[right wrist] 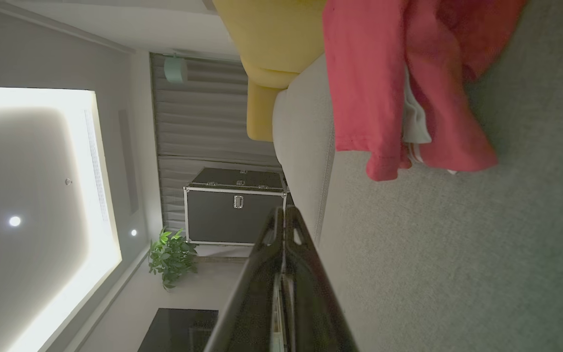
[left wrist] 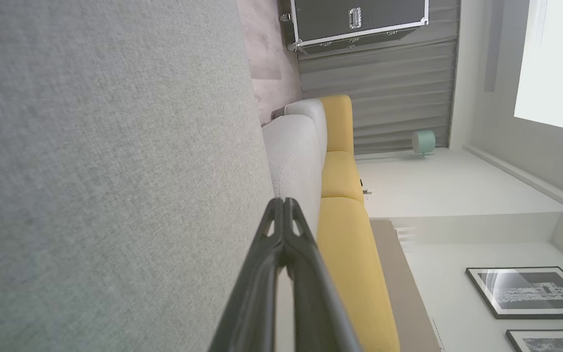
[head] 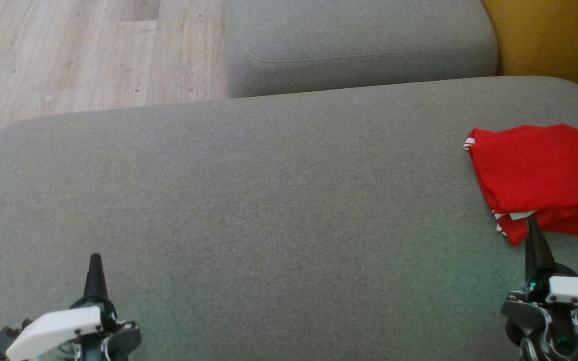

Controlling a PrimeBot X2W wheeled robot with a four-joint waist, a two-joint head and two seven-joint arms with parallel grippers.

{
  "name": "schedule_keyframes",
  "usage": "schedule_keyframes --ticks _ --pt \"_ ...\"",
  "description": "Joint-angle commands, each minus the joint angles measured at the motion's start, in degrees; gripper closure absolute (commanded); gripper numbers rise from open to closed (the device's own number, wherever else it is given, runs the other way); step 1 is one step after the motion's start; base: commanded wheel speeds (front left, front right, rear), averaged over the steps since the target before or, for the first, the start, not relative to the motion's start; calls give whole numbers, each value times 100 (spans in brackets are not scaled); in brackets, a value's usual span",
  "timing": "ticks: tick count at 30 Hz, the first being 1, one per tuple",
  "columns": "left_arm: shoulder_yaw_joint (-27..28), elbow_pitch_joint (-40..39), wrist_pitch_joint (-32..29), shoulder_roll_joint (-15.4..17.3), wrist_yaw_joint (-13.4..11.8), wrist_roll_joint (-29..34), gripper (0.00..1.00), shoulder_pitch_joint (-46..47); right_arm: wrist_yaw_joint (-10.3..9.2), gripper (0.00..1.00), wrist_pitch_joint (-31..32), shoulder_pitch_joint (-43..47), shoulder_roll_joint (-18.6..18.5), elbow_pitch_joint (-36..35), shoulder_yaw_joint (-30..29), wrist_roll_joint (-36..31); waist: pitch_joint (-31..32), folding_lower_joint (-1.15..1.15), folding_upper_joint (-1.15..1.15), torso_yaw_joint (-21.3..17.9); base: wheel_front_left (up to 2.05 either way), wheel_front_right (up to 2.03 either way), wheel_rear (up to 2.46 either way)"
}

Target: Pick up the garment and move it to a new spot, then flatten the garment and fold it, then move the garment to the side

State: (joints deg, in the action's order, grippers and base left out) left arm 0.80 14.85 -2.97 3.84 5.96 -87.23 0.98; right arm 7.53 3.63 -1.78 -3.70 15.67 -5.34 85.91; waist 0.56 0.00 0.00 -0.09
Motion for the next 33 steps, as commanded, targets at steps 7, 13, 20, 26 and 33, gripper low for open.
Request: schedule_keyframes --ticks 7,13,20,26,33 --pt "336 -99 -153 59 135 -568 100 472 -4 100 171 -405 -1 -172 8 609 -61 0 0 8 0 0 0" --pt "370 -89 -189 50 153 -663 100 504 -4 100 203 -431 6 -171 -15 711 -74 0 0 9 0 0 0" --pt "388 -88 -204 37 153 -647 100 506 -4 100 212 -432 14 -170 -26 702 -74 0 0 9 0 0 0" --pt "402 -88 -215 27 153 -636 100 507 -4 100 218 -433 19 -170 -34 695 -74 0 0 9 0 0 0" --pt "418 -87 -228 16 153 -622 100 508 -4 100 226 -433 26 -169 -43 687 -74 0 0 9 0 0 0"
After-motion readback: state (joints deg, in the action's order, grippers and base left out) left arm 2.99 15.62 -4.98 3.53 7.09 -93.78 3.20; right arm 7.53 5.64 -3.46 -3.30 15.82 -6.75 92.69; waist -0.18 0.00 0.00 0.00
